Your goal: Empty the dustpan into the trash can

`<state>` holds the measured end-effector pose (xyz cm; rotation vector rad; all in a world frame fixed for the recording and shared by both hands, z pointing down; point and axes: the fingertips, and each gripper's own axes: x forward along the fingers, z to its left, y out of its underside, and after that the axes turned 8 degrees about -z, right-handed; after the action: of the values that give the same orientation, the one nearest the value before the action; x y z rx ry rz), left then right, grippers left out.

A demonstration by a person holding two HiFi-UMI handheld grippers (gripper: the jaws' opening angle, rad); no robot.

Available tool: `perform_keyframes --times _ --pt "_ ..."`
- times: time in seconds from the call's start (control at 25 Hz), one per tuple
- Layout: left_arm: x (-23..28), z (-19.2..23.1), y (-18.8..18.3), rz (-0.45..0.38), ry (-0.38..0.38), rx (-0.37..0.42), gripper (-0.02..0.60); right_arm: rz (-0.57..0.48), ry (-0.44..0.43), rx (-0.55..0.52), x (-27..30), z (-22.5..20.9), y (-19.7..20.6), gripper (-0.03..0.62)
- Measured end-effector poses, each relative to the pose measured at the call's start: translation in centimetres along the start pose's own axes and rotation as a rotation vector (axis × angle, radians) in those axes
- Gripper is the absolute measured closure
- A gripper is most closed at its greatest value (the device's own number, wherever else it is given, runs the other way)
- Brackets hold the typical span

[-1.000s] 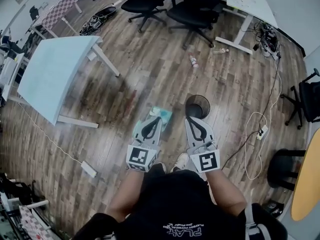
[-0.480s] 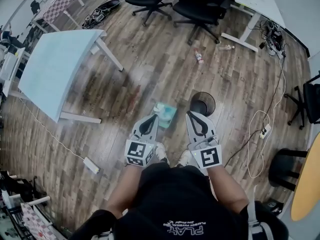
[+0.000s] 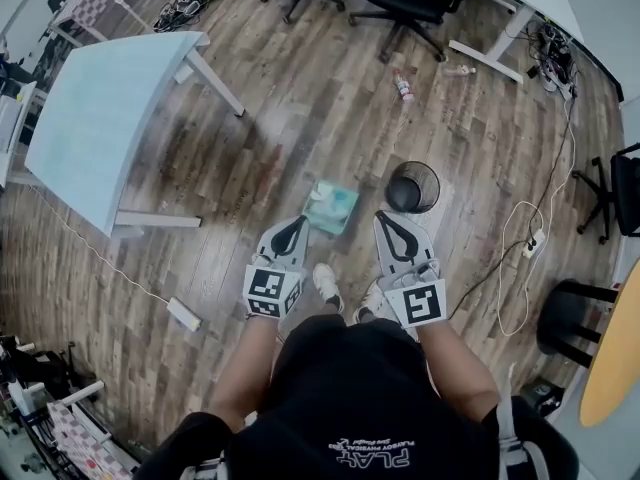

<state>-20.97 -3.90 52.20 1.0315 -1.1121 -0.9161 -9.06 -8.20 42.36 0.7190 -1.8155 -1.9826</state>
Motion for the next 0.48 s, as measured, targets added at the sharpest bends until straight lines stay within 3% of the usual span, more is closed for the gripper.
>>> perform_keyframes --times 0.48 --pt "-0.3 4.6 8.2 0.211 -0.02 -0.007 0.563 0.138 -0.017 0.009 2.3 2.1 7.2 0.571"
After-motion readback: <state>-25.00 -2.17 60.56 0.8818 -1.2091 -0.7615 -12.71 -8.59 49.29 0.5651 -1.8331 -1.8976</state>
